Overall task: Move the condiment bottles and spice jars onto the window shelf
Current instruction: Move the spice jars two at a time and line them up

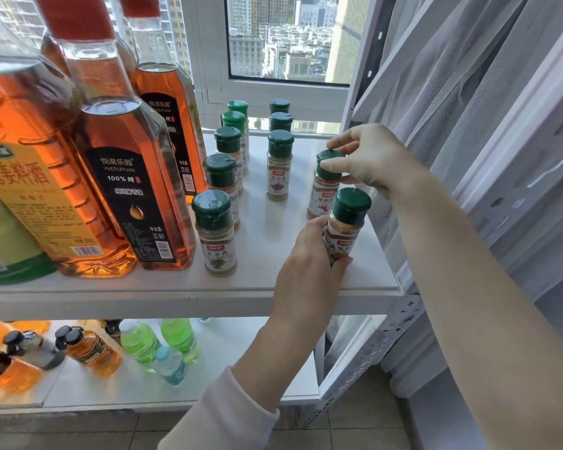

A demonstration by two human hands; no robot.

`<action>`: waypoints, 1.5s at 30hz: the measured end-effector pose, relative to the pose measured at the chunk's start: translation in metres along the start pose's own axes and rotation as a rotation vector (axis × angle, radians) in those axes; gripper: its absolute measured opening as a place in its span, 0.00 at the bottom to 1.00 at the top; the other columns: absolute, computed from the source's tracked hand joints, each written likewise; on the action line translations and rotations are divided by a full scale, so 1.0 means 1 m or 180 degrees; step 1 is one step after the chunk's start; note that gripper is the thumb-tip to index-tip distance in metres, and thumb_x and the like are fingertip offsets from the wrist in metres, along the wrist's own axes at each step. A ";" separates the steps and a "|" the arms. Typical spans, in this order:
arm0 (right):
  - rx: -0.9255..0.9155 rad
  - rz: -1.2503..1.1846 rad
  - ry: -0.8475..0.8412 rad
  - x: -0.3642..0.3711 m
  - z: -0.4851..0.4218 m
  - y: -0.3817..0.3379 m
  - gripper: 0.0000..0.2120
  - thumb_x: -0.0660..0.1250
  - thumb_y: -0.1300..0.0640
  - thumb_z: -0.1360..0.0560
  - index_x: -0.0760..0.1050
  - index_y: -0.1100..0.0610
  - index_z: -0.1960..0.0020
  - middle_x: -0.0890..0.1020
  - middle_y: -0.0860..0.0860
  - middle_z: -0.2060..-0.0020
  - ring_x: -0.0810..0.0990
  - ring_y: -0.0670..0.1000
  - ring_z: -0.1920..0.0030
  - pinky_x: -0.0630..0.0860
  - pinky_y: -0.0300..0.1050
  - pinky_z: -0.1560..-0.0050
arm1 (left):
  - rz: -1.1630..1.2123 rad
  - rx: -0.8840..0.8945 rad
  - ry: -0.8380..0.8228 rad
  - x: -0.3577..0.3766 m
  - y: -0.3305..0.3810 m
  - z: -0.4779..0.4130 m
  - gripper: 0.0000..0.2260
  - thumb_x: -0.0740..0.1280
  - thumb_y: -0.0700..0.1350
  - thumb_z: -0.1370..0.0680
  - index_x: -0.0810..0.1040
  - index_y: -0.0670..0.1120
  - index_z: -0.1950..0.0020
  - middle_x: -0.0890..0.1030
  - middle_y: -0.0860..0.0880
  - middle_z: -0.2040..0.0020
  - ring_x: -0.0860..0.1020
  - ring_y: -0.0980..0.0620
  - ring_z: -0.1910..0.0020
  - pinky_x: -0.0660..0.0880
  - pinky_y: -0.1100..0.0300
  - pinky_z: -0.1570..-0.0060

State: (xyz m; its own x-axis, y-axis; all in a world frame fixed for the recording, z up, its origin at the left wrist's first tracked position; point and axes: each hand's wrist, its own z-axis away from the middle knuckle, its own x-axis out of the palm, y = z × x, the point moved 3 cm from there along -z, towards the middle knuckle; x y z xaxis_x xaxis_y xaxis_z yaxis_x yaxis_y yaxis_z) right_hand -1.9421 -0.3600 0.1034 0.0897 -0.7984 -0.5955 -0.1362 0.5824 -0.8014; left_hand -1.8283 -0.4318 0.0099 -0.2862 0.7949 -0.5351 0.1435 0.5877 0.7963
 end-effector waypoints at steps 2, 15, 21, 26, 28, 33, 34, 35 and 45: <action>-0.0004 0.0005 -0.0005 0.001 -0.001 -0.001 0.14 0.72 0.63 0.30 0.75 0.59 0.45 0.78 0.57 0.46 0.79 0.55 0.49 0.79 0.47 0.52 | 0.0015 0.0003 0.0023 0.000 0.000 -0.001 0.21 0.68 0.44 0.26 0.65 0.48 0.35 0.75 0.51 0.40 0.74 0.50 0.45 0.64 0.66 0.54; -0.0069 0.0078 -0.0120 0.001 -0.003 -0.002 0.17 0.73 0.60 0.30 0.75 0.59 0.43 0.78 0.56 0.45 0.77 0.52 0.49 0.74 0.43 0.54 | 0.0182 0.0094 0.0082 0.001 -0.005 -0.002 0.31 0.71 0.48 0.28 0.61 0.49 0.29 0.72 0.52 0.35 0.72 0.55 0.38 0.68 0.65 0.42; -0.0528 0.0406 0.0088 -0.014 -0.005 -0.035 0.20 0.74 0.52 0.32 0.75 0.58 0.43 0.79 0.52 0.47 0.77 0.50 0.47 0.75 0.46 0.43 | 0.0694 0.0022 0.0553 -0.022 -0.002 -0.013 0.25 0.62 0.51 0.23 0.60 0.47 0.29 0.70 0.52 0.32 0.68 0.59 0.35 0.63 0.69 0.37; -0.0731 0.1367 -0.0566 0.005 -0.030 -0.079 0.24 0.74 0.50 0.32 0.75 0.59 0.41 0.79 0.53 0.44 0.76 0.50 0.50 0.72 0.40 0.51 | 0.0582 -0.0330 0.0897 -0.032 -0.006 -0.046 0.19 0.59 0.46 0.20 0.62 0.43 0.31 0.68 0.49 0.33 0.65 0.62 0.41 0.60 0.71 0.44; -0.0697 0.1642 -0.0759 0.015 -0.040 -0.083 0.26 0.74 0.49 0.33 0.75 0.59 0.39 0.79 0.54 0.45 0.76 0.51 0.53 0.72 0.38 0.58 | 0.0441 -0.0467 0.0887 -0.031 -0.010 -0.054 0.18 0.59 0.46 0.20 0.63 0.43 0.32 0.67 0.49 0.34 0.61 0.63 0.44 0.57 0.75 0.49; -0.0606 0.1847 -0.1110 0.031 -0.054 -0.083 0.27 0.74 0.50 0.33 0.74 0.60 0.37 0.79 0.57 0.44 0.80 0.52 0.61 0.77 0.39 0.62 | 0.0423 -0.0664 0.0894 -0.029 -0.016 -0.064 0.20 0.59 0.45 0.20 0.61 0.43 0.30 0.65 0.48 0.32 0.65 0.55 0.35 0.58 0.70 0.44; -0.0613 0.1852 -0.1140 0.034 -0.055 -0.082 0.26 0.75 0.51 0.33 0.75 0.60 0.38 0.79 0.57 0.43 0.80 0.51 0.62 0.77 0.39 0.62 | 0.0438 -0.0690 0.0887 -0.028 -0.017 -0.066 0.20 0.59 0.45 0.20 0.61 0.43 0.30 0.65 0.47 0.31 0.65 0.54 0.34 0.59 0.69 0.43; -0.0624 0.1874 -0.1155 0.038 -0.056 -0.081 0.25 0.75 0.52 0.33 0.75 0.59 0.39 0.79 0.57 0.43 0.80 0.51 0.63 0.77 0.39 0.63 | 0.0447 -0.0709 0.0881 -0.028 -0.018 -0.067 0.20 0.59 0.45 0.20 0.60 0.43 0.30 0.65 0.47 0.31 0.65 0.53 0.33 0.59 0.68 0.42; -0.0386 0.1898 -0.0851 0.029 -0.065 -0.067 0.19 0.74 0.59 0.31 0.77 0.62 0.42 0.82 0.57 0.51 0.81 0.51 0.64 0.79 0.40 0.62 | 0.0477 -0.0731 0.0824 -0.024 -0.020 -0.075 0.21 0.59 0.45 0.20 0.59 0.43 0.29 0.63 0.47 0.29 0.64 0.52 0.32 0.61 0.64 0.39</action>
State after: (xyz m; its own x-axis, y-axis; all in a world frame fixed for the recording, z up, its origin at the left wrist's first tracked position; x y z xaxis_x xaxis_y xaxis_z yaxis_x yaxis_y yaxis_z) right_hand -1.9943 -0.4320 0.1431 0.2042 -0.2702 -0.9409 -0.3468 0.8789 -0.3276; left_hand -1.8957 -0.4746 0.0281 -0.5124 0.7876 -0.3422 -0.0058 0.3953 0.9185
